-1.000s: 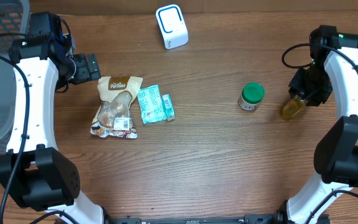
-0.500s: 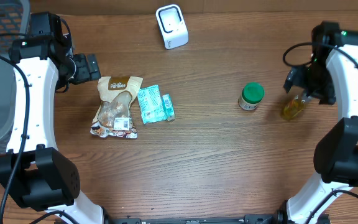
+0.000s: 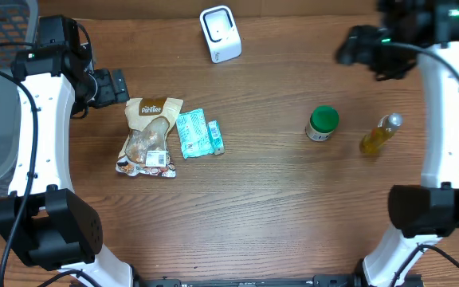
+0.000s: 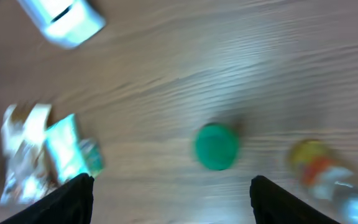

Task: Scan the item barcode
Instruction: 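Reach the right gripper over the Kleenex pocket pack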

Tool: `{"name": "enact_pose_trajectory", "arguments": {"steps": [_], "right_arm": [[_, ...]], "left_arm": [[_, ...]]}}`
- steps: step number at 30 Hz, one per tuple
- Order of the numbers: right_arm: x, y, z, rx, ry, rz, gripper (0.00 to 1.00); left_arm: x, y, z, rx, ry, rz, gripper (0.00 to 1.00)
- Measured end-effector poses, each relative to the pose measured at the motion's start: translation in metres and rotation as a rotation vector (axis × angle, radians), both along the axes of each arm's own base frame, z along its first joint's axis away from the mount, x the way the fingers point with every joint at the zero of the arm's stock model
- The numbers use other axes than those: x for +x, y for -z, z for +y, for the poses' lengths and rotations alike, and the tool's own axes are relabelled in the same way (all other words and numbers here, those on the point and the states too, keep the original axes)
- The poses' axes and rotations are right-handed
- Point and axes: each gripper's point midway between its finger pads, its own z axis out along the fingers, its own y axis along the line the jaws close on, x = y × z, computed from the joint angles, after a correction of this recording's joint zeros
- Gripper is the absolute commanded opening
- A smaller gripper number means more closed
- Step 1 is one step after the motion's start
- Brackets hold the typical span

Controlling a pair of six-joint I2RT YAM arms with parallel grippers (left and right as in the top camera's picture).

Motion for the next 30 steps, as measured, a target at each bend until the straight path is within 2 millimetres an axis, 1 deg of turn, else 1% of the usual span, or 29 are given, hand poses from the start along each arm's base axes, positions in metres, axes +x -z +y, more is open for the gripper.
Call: {"name": "enact_pose_trajectory", "arguments": {"steps": [2, 4, 8, 9, 11, 13, 15, 16, 19, 21, 22, 26, 30], "right_arm": [[-0.003, 0.004, 0.035, 0.016, -0.088, 0.0, 0.77], [-0.01, 0.013, 0.074, 0.026, -0.185, 0.01, 0.77], [-0.025, 0.033, 0.135, 0.034, -0.329, 0.018, 0.77], [-0.029, 0.04, 0.15, 0.036, -0.363, 0.021, 0.77], [-0.035, 0.054, 0.175, 0.037, -0.41, 0.018, 0.77], [-0.042, 0.075, 0.204, 0.031, -0.455, 0.009, 0.77], [-0.052, 0.1, 0.226, 0.006, -0.485, 0.005, 0.77], [-0.057, 0.111, 0.234, -0.005, -0.497, 0.008, 0.77], [-0.059, 0.144, 0.258, -0.04, -0.522, -0.064, 0.77], [-0.063, 0.159, 0.264, -0.06, -0.531, -0.079, 0.77], [-0.065, 0.17, 0.268, -0.075, -0.533, -0.099, 0.77], [-0.068, 0.194, 0.271, -0.101, -0.534, -0.139, 0.77], [-0.062, 0.208, 0.268, -0.105, -0.512, -0.179, 0.75]], "left_arm": [[0.0, 0.0, 0.0, 0.0, 0.0, 0.0, 1.0], [0.0, 0.0, 0.0, 0.0, 0.0, 0.0, 1.0], [0.0, 0.0, 0.0, 0.0, 0.0, 0.0, 0.99], [0.0, 0.0, 0.0, 0.0, 0.0, 0.0, 1.0], [0.0, 0.0, 0.0, 0.0, 0.0, 0.0, 1.0], [0.0, 0.0, 0.0, 0.0, 0.0, 0.0, 1.0], [0.0, 0.0, 0.0, 0.0, 0.0, -0.001, 1.0], [0.0, 0.0, 0.0, 0.0, 0.0, 0.0, 1.0], [0.0, 0.0, 0.0, 0.0, 0.0, -0.001, 1.0], [0.0, 0.0, 0.0, 0.0, 0.0, 0.0, 1.0], [0.0, 0.0, 0.0, 0.0, 0.0, -0.001, 1.0], [0.0, 0.0, 0.0, 0.0, 0.0, 0.0, 1.0], [0.0, 0.0, 0.0, 0.0, 0.0, 0.0, 1.0]]}}
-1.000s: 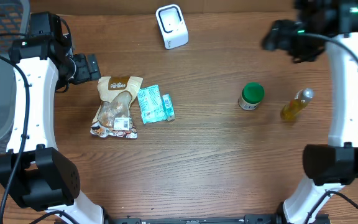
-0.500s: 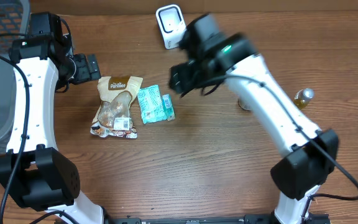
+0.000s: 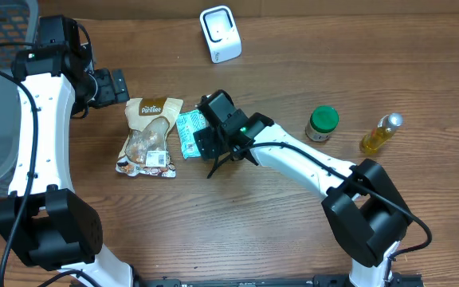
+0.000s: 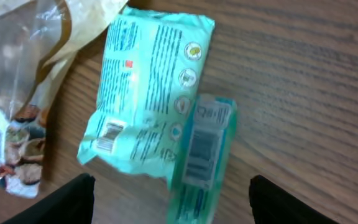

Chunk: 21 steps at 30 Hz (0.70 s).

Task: Scan the item barcode
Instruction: 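Reach the right gripper over the Kleenex pocket pack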

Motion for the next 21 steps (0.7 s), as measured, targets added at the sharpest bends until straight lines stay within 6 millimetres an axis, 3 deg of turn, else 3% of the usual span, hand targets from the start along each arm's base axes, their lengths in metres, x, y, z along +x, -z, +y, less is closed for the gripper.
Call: {"name": "enact_pose_trajectory", "arguments": {"steps": [2, 6, 13, 21], "right_arm": [[0.002, 0.003, 0.0, 0.008, 0.003, -0.013, 0.73], [0.005, 0.01, 0.002, 0.032, 0.005, -0.045, 0.54], [0.006, 0.016, 0.001, 0.028, 0.009, -0.045, 0.51], [0.007, 0.036, -0.009, -0.037, 0.034, -0.037, 0.24]], "left_arm": [[0.0, 0.0, 0.0, 0.0, 0.0, 0.0, 0.99], [0.0, 0.0, 0.0, 0.0, 0.0, -0.001, 1.0], [0.0, 0.0, 0.0, 0.0, 0.0, 0.0, 1.0], [0.0, 0.0, 0.0, 0.0, 0.0, 0.0, 1.0]]}}
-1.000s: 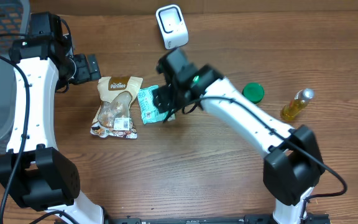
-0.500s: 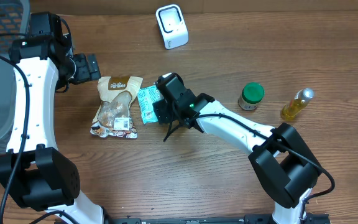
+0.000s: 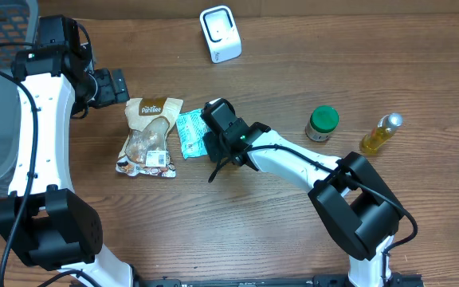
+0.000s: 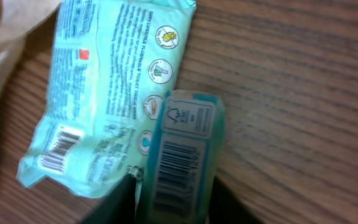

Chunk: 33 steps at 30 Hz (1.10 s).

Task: Scan the item barcode
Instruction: 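Reach the right gripper over the Kleenex pocket pack, then lower and close the right gripper on the Kleenex pack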

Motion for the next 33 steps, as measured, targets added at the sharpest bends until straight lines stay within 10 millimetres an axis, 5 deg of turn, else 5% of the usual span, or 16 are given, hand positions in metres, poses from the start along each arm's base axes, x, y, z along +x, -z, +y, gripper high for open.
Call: {"name": "enact_pose_trajectory", "arguments": {"steps": [3, 9, 23, 33], "right_arm": [[0.004, -0.002, -0.011, -0.042, 0.028, -0.019, 0.21], [0.009, -0.056, -0.068, -0.215, 0.113, -0.127, 0.23], [0.003, -0.026, -0.125, -0.349, 0.184, -0.056, 0.37], [0.014, -0.032, -0.118, -0.292, 0.193, -0.073, 0.4]], "left_arm": [[0.0, 0.0, 0.0, 0.0, 0.0, 0.0, 1.0], [0.0, 0.0, 0.0, 0.0, 0.0, 0.0, 1.0], [0.0, 0.0, 0.0, 0.0, 0.0, 0.0, 1.0], [0.0, 0.0, 0.0, 0.0, 0.0, 0.0, 1.0]]}}
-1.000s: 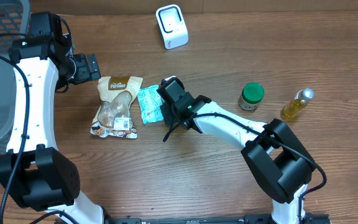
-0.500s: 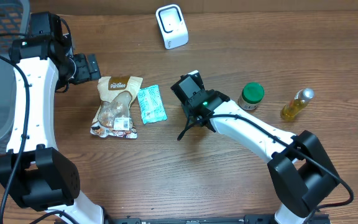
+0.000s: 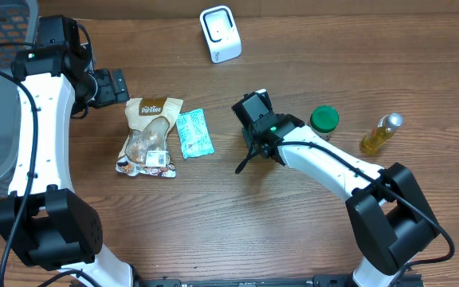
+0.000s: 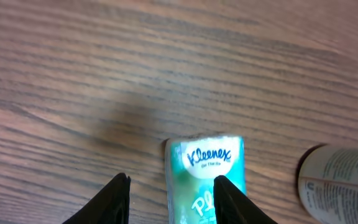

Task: Scan the item barcode
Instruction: 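Lower and close the right gripper on the Kleenex pack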

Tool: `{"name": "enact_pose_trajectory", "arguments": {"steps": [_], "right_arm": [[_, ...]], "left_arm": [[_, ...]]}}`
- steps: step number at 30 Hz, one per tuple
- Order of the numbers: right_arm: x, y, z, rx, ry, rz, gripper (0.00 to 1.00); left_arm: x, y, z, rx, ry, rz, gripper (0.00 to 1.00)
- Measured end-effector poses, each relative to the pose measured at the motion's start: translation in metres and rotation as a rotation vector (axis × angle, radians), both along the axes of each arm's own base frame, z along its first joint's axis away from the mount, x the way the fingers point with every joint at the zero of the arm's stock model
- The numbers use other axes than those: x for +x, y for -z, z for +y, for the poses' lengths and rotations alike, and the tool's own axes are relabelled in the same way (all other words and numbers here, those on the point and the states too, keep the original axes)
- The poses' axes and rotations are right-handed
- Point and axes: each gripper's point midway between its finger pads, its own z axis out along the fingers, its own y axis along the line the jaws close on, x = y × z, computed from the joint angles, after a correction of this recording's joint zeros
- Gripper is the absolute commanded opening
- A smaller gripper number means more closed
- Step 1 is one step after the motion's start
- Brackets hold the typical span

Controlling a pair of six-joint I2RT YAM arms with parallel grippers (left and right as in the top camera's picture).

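A teal Kleenex tissue pack [image 4: 206, 165] lies logo side up on the wooden table [image 3: 213, 207], next to a green-lidded jar [image 4: 340, 180]. My right gripper [image 4: 170, 179] hangs low over it with its jaws apart. The pack sits off to the right between them, and the right finger [image 4: 221, 196] overlaps it. A gap separates it from the left finger [image 4: 118, 198]. In the overhead view the right gripper [image 3: 250, 110] hides the pack. The white scanner [image 3: 220, 33] stands at the back. My left gripper [image 3: 119, 84] hovers at the far left; its jaws are unclear.
A snack bag [image 3: 148, 135] and a green wipes pack [image 3: 193, 133] lie left of centre. The green-lidded jar [image 3: 323, 121] and an oil bottle [image 3: 381, 134] stand on the right. A grey basket sits at the left edge.
The right gripper was closed in on the tissue pack, barcode up, beside the wipes pack. It is now further right near the jar, and the pack shows its logo face with the jaws wider.
The right arm was first high at the back right with its jaws open. Then it hung open over the wipes and tissue packs, then narrowed around the tissue pack. Now pack and gripper are near the jar. The left arm stayed put throughout.
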Motion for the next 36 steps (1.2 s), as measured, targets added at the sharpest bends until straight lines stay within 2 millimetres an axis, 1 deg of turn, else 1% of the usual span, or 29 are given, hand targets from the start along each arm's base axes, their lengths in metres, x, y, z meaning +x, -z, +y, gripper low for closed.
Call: {"name": "enact_pose_trajectory", "arguments": {"steps": [3, 6, 7, 8, 11, 12, 15, 16, 20, 24, 29, 36], "right_arm": [[0.006, -0.008, 0.003, 0.014, 0.002, -0.015, 0.4], [-0.002, -0.005, -0.002, -0.01, 0.002, 0.024, 0.39], [-0.005, -0.004, -0.003, -0.017, 0.0, 0.038, 0.36], [-0.008, -0.002, -0.005, -0.022, -0.001, 0.054, 0.35], [-0.011, 0.0, -0.004, -0.017, -0.003, 0.064, 0.35], [-0.012, 0.003, -0.005, -0.018, -0.003, 0.066, 0.35], [-0.023, 0.023, -0.012, -0.03, -0.004, 0.092, 0.34], [-0.025, 0.026, -0.013, -0.031, -0.004, 0.094, 0.34], [-0.021, 0.029, -0.011, -0.012, -0.005, 0.068, 0.33], [-0.025, 0.036, -0.013, -0.015, -0.005, 0.072, 0.3], [-0.023, 0.035, -0.015, -0.022, 0.0, 0.06, 0.3], [-0.014, 0.03, -0.016, -0.041, 0.002, 0.015, 0.3]], "left_arm": [[0.0, 0.0, 0.0, 0.0, 0.0, 0.0, 1.0], [0.0, 0.0, 0.0, 0.0, 0.0, 0.0, 1.0], [0.0, 0.0, 0.0, 0.0, 0.0, 0.0, 1.0], [0.0, 0.0, 0.0, 0.0, 0.0, 0.0, 0.99], [0.0, 0.0, 0.0, 0.0, 0.0, 0.0, 1.0], [0.0, 0.0, 0.0, 0.0, 0.0, 0.0, 1.0], [0.0, 0.0, 0.0, 0.0, 0.0, 0.0, 1.0], [0.0, 0.0, 0.0, 0.0, 0.0, 0.0, 0.99], [0.0, 0.0, 0.0, 0.0, 0.0, 0.0, 1.0], [0.0, 0.0, 0.0, 0.0, 0.0, 0.0, 1.0], [0.0, 0.0, 0.0, 0.0, 0.0, 0.0, 1.0], [0.0, 0.0, 0.0, 0.0, 0.0, 0.0, 0.99]]}}
